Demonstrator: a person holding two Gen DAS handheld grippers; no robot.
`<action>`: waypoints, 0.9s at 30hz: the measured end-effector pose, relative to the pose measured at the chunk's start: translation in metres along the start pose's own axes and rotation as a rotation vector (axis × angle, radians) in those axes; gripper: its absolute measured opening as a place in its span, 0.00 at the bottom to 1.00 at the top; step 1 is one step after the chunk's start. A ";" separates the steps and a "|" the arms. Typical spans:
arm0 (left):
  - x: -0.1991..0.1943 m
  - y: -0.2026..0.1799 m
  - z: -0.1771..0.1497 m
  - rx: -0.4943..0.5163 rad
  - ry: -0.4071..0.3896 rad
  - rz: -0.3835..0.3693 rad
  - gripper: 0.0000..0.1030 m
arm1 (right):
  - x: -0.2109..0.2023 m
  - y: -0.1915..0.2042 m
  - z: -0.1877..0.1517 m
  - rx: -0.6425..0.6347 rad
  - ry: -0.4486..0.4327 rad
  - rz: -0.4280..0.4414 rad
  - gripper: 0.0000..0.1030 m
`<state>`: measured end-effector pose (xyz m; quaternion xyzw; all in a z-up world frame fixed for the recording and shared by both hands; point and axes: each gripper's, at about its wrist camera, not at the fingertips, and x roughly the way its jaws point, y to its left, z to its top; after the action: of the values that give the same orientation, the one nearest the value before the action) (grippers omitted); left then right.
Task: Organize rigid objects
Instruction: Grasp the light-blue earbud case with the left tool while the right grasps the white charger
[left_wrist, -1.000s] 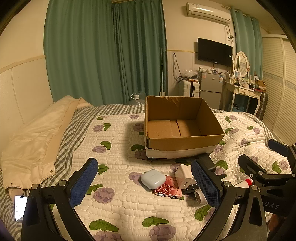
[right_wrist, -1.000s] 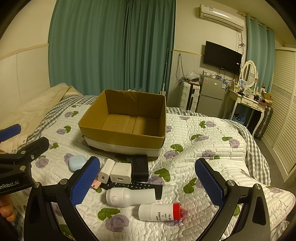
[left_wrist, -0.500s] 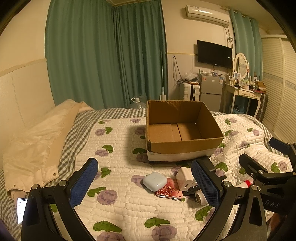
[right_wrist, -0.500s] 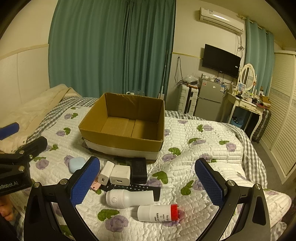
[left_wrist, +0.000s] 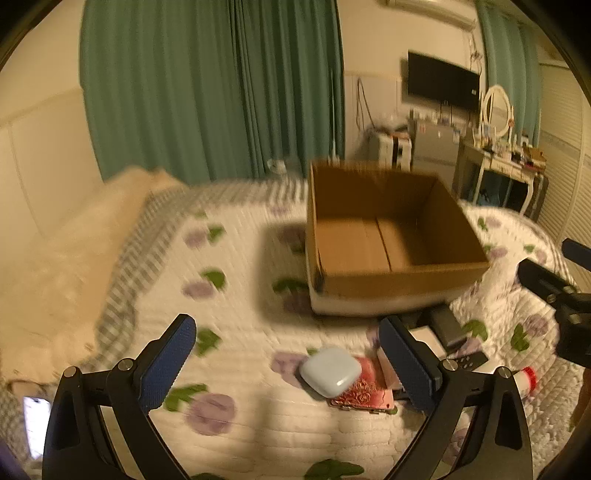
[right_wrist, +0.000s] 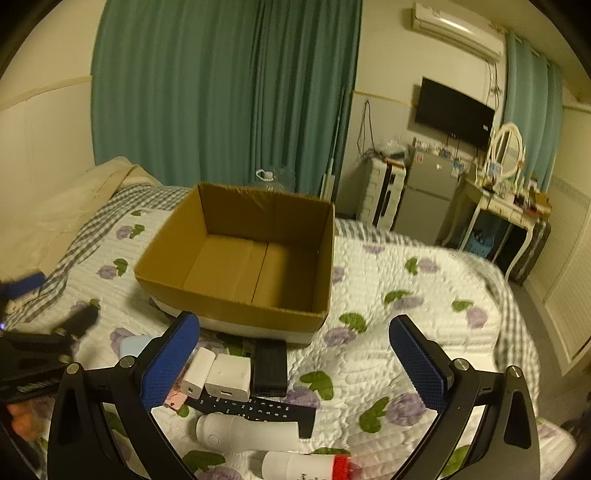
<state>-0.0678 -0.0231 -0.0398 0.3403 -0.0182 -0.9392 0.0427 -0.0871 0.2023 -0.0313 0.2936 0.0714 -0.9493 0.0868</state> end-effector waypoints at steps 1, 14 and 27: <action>0.010 -0.004 -0.005 0.008 0.020 0.005 0.97 | 0.004 0.000 -0.004 0.008 0.010 0.008 1.00; 0.081 -0.029 -0.041 0.102 0.187 -0.057 0.88 | 0.052 0.016 -0.032 -0.022 0.134 0.039 1.00; 0.037 -0.013 -0.028 0.063 0.093 -0.090 0.57 | 0.064 0.052 -0.045 -0.075 0.208 0.079 0.90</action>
<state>-0.0789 -0.0138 -0.0857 0.3852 -0.0306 -0.9223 -0.0094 -0.1043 0.1522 -0.1090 0.3896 0.1037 -0.9062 0.1273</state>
